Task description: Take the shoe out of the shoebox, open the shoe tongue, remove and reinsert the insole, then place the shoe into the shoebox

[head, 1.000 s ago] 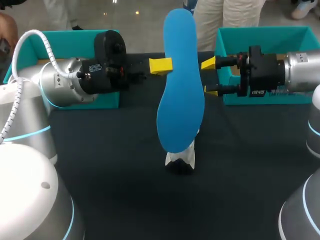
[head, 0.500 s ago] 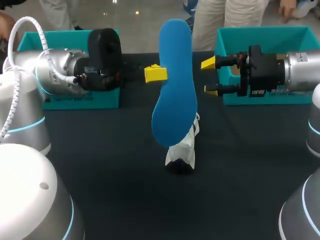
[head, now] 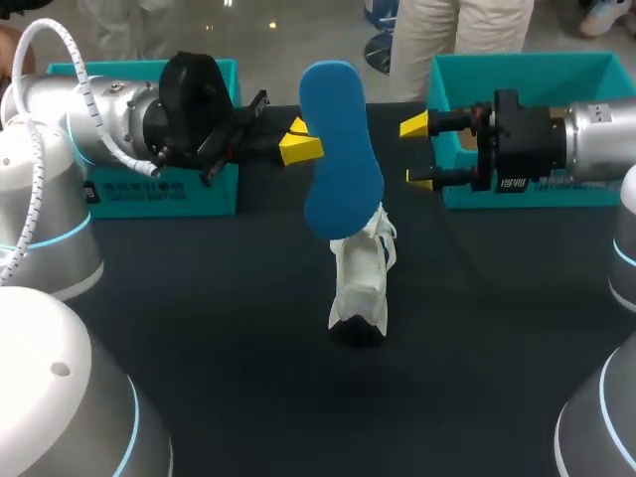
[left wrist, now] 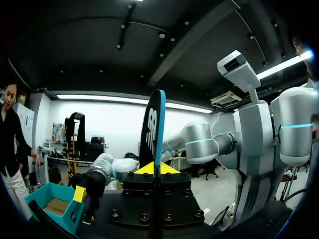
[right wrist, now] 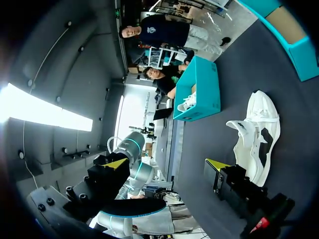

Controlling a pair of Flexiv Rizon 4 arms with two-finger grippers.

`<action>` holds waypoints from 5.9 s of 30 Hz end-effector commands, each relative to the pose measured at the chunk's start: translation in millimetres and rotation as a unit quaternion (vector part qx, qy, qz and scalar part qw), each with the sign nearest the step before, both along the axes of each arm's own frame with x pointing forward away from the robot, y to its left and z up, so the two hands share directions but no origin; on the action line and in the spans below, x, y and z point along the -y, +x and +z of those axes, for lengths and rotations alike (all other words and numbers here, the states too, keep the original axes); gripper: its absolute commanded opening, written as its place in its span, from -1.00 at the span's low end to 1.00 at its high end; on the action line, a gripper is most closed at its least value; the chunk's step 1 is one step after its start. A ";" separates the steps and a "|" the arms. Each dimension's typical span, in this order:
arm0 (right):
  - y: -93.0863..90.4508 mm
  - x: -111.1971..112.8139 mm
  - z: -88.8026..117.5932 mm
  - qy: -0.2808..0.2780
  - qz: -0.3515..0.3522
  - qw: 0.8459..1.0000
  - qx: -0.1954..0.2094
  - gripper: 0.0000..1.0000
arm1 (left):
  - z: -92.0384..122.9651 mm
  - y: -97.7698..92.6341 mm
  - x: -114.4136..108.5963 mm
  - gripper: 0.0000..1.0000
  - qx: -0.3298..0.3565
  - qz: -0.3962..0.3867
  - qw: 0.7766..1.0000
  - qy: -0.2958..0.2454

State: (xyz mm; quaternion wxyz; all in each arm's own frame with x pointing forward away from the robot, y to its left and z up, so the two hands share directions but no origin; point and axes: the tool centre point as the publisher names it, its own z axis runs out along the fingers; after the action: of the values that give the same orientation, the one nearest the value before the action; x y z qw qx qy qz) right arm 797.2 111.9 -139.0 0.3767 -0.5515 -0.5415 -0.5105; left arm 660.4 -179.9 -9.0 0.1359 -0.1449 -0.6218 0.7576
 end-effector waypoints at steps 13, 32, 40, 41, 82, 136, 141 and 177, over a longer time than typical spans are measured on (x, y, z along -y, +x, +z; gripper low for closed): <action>0.1 -2.0 -0.6 -0.001 -0.001 1.000 0.000 1.00 | 2.6 1.8 -0.6 -1.00 0.000 -0.003 1.000 0.011; 0.1 -2.0 -0.6 -0.001 -0.001 1.000 0.000 1.00 | -30.1 42.1 -1.4 -1.00 0.441 -0.021 0.896 -0.053; 0.1 -2.0 -0.6 -0.001 -0.001 1.000 0.000 1.00 | -34.5 45.1 -2.0 -1.00 0.454 -0.020 0.890 -0.044; 0.1 -2.0 -0.6 -0.001 -0.001 1.000 0.000 1.00 | -34.5 45.1 -2.0 -1.00 0.454 -0.020 0.890 -0.044; 1.2 -4.0 -0.6 0.001 0.001 1.000 0.000 1.00 | -141.9 87.4 25.1 -1.00 0.718 0.002 0.695 -0.024; 2.9 -22.2 -15.3 0.004 0.024 0.999 -0.025 -1.00 | -132.2 100.6 44.7 1.00 0.724 0.006 0.689 0.027; 3.9 -21.2 -18.5 0.000 0.024 0.999 -0.027 -1.00 | -125.1 105.6 38.6 1.00 0.722 -0.015 0.690 0.060; 1.7 -28.4 -34.5 -0.024 0.026 0.998 -0.049 -1.00 | -118.8 124.2 15.6 1.00 0.697 -0.192 0.623 0.299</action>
State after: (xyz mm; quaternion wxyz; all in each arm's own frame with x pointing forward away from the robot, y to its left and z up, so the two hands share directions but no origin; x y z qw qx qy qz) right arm 798.4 137.5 -172.3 0.4039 -0.5695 -0.5486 -0.4599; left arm 783.4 -192.1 -130.4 -0.1965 -0.6874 -0.6710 0.1965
